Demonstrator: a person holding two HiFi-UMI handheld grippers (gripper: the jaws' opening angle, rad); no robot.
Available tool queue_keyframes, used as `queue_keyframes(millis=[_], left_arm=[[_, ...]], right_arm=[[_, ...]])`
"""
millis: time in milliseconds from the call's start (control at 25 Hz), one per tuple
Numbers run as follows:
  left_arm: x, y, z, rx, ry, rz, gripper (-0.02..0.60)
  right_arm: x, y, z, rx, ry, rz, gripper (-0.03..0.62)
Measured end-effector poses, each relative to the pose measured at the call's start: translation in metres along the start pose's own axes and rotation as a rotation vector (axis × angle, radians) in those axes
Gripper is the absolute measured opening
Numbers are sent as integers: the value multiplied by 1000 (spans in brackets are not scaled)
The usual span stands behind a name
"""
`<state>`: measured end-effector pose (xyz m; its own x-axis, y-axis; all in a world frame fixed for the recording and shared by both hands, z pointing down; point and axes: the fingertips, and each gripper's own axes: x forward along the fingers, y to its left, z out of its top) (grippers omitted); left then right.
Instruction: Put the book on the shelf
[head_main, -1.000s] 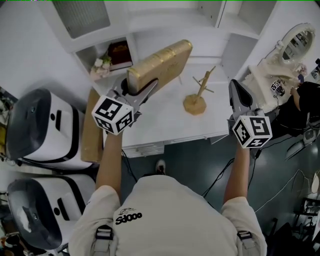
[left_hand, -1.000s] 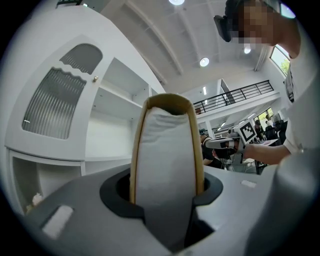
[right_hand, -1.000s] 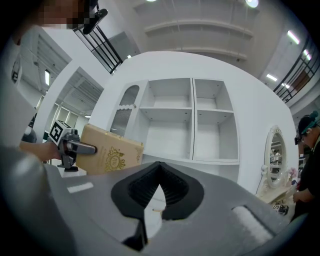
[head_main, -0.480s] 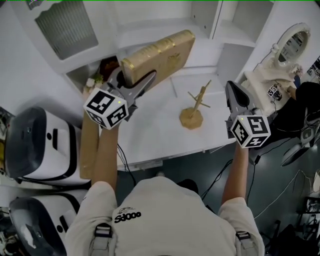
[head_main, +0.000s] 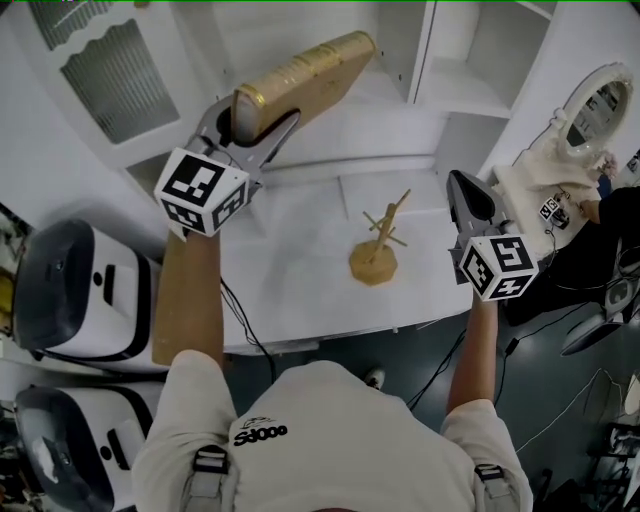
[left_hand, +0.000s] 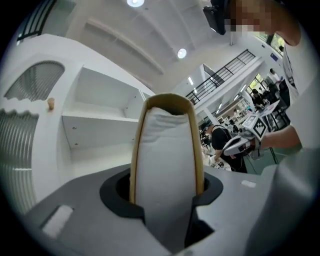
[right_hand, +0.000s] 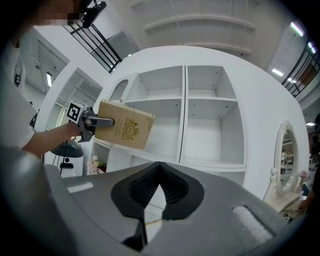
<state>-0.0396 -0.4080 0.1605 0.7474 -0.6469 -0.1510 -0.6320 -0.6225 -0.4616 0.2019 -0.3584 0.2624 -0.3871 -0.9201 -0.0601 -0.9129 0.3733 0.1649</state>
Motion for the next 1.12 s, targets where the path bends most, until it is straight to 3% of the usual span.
queue_keyframes(millis=[200, 440, 600, 720, 920, 1120], left_arm=[[37, 9, 2, 214, 118, 66, 235], [82, 4, -37, 523, 386, 60, 238], [111, -5, -55, 649, 457, 36, 241], [126, -16, -66, 671, 485, -20, 257], [139, -39, -96, 638, 548, -165, 359], [153, -51, -120, 653, 609, -224, 405]], right_arm=[[9, -20, -10, 36, 9, 29, 2], [20, -24, -19, 45, 12, 55, 2], [21, -29, -21, 43, 15, 56, 2], [19, -31, -24, 34, 23, 61, 2], [16, -35, -32, 28, 43, 57, 2], [14, -40, -38, 25, 60, 48, 2]])
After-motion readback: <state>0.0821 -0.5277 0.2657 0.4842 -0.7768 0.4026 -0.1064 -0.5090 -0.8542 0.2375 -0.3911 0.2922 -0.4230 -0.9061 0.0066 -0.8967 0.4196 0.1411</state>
